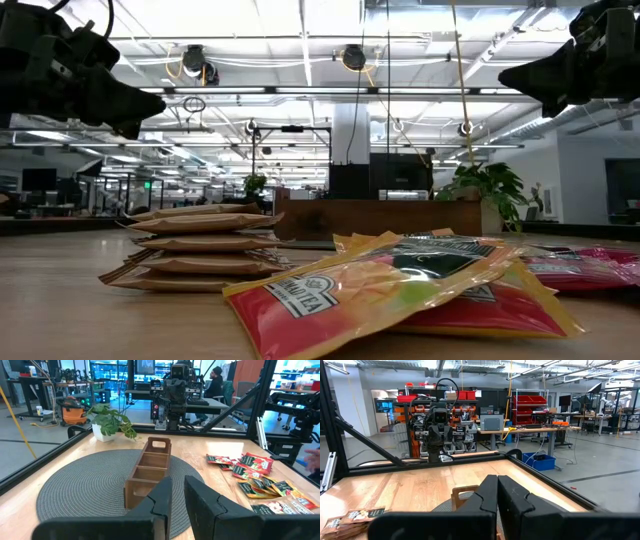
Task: Pick & Place Tea
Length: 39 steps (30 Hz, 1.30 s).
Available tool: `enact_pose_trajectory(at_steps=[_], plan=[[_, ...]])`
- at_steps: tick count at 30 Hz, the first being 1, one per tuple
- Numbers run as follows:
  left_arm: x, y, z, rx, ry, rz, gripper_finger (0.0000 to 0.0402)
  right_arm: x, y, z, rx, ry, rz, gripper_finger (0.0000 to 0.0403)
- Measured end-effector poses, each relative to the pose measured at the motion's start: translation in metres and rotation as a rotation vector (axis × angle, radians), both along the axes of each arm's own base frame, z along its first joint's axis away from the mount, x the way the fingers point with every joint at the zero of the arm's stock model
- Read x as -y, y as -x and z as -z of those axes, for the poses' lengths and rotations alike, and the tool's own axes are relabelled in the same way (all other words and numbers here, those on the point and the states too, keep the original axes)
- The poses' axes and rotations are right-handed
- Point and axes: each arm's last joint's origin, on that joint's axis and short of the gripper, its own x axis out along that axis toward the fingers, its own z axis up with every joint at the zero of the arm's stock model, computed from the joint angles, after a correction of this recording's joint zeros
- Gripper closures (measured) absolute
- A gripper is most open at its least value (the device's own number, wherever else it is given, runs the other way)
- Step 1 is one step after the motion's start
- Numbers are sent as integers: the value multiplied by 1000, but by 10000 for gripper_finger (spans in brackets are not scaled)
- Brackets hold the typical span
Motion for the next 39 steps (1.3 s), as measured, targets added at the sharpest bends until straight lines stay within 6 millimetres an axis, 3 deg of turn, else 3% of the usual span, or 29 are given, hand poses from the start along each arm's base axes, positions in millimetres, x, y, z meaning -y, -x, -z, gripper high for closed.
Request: enact_pose_trajectory(at_steps=[15,26,30,39], plan=[[0,0,-1,5,-9,0,344,0,0,0,0,0,0,403],[0,0,-13,123,-13,0,344,0,0,0,7,-7,-1,403],[0,0,-15,144,123,3,344,0,0,0,27,-74,-11,403],[-2,1,-17,169,138,-50,344,0,0,1,52,-208,-31,403]])
